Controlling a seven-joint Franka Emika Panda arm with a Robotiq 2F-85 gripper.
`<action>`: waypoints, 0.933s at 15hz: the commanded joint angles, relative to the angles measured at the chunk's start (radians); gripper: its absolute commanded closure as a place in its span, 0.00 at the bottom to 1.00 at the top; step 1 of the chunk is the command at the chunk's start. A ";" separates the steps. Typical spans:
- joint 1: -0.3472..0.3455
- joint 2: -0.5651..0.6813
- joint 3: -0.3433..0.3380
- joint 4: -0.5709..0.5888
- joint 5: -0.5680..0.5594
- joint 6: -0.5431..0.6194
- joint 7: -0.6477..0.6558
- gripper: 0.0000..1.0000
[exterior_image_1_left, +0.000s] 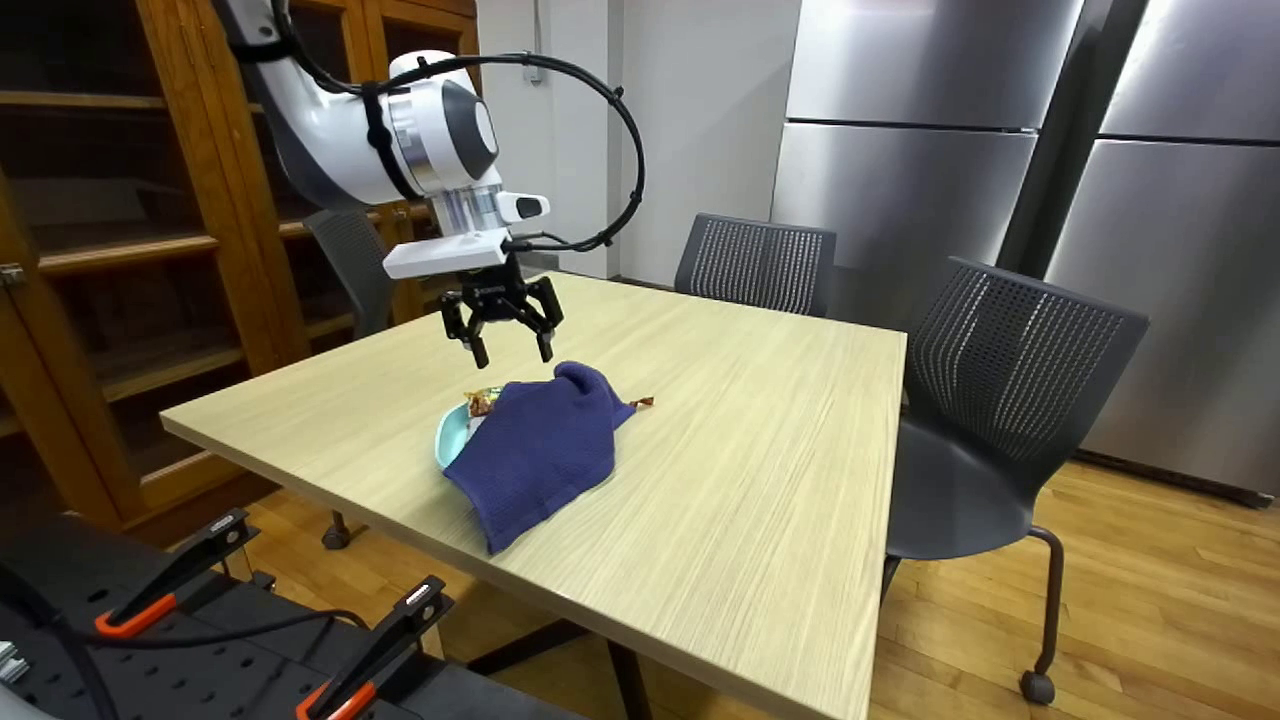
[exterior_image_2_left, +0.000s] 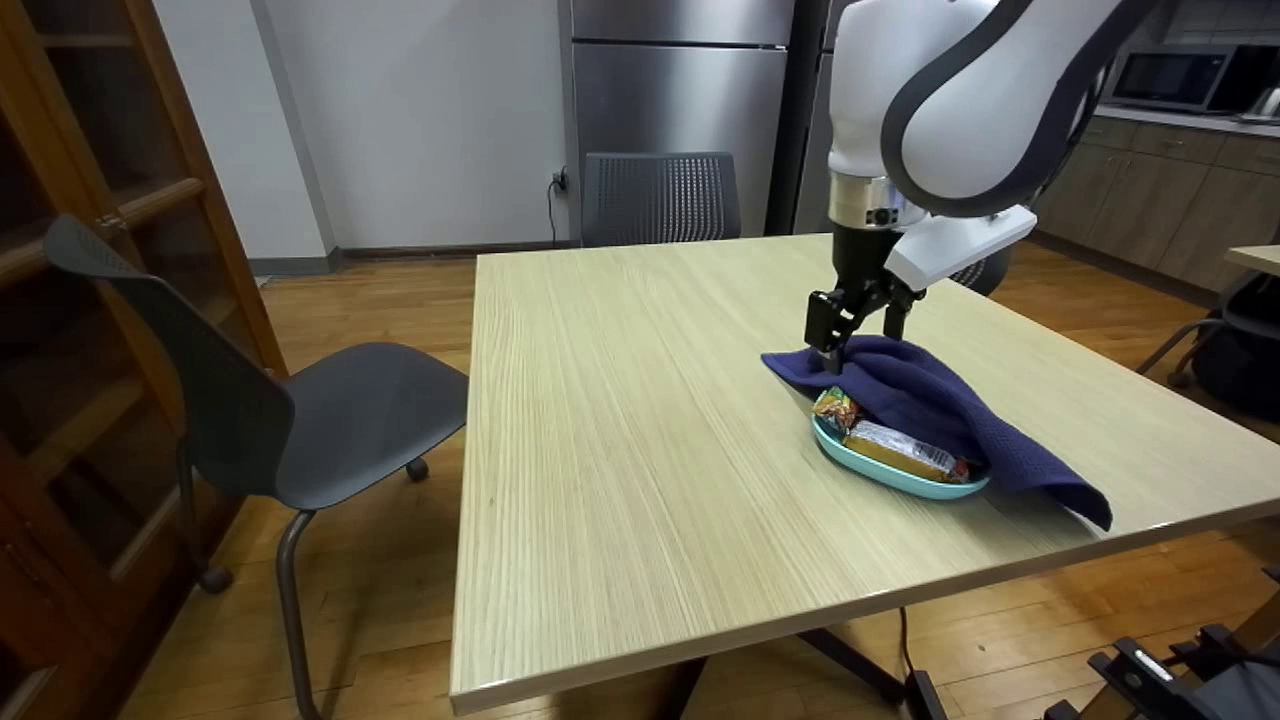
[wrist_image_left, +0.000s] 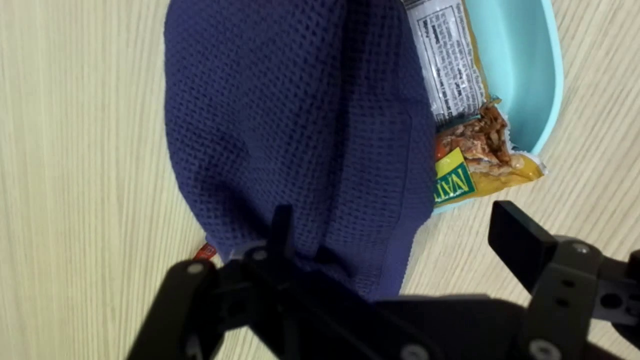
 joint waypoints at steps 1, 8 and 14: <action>-0.013 0.034 0.028 0.035 0.115 0.019 -0.072 0.00; -0.057 0.038 0.073 0.043 0.418 -0.016 -0.112 0.00; -0.045 0.068 0.027 0.072 0.510 0.028 -0.026 0.00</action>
